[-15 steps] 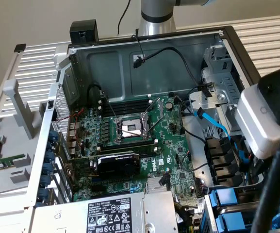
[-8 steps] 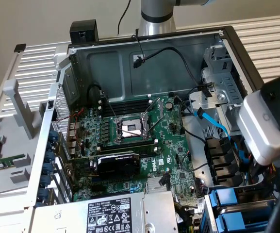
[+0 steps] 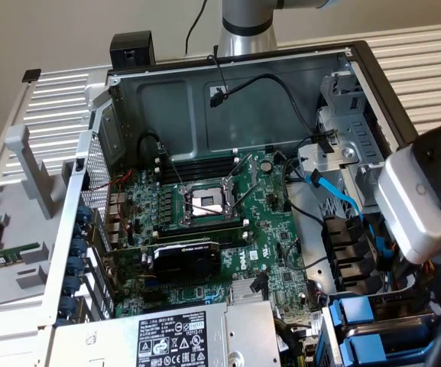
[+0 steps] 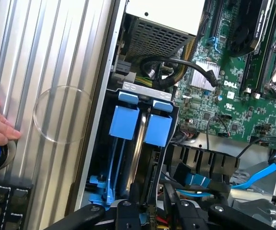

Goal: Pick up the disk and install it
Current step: 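Insert the first disk wire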

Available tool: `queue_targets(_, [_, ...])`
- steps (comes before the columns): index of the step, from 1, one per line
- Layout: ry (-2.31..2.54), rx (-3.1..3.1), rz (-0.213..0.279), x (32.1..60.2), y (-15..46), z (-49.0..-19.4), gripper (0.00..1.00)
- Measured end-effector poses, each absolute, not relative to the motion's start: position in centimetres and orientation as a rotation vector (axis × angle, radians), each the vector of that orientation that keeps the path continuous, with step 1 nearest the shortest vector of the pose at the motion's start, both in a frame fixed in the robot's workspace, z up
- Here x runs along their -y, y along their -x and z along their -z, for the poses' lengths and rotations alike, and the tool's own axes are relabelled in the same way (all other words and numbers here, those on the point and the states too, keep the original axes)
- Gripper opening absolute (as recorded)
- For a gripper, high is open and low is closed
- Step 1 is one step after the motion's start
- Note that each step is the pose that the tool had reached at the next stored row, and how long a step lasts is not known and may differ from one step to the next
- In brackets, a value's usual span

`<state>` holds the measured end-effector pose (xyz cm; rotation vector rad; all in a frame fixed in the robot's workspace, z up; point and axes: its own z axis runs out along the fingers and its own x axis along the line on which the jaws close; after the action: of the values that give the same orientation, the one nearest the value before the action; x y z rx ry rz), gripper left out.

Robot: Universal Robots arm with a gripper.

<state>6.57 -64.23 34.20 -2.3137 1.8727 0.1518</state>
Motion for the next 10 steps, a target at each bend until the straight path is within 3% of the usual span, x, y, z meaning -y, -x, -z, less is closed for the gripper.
queue_targets(7, [2.314,-1.872,-0.154,64.23,-6.58,-34.12,0.34])
queue_targets(9, [2.314,-1.872,-0.154,64.23,-6.58,-34.12,0.31])
queue_targets(10, [2.314,-1.871,-0.154,64.23,-6.57,-34.12,0.25])
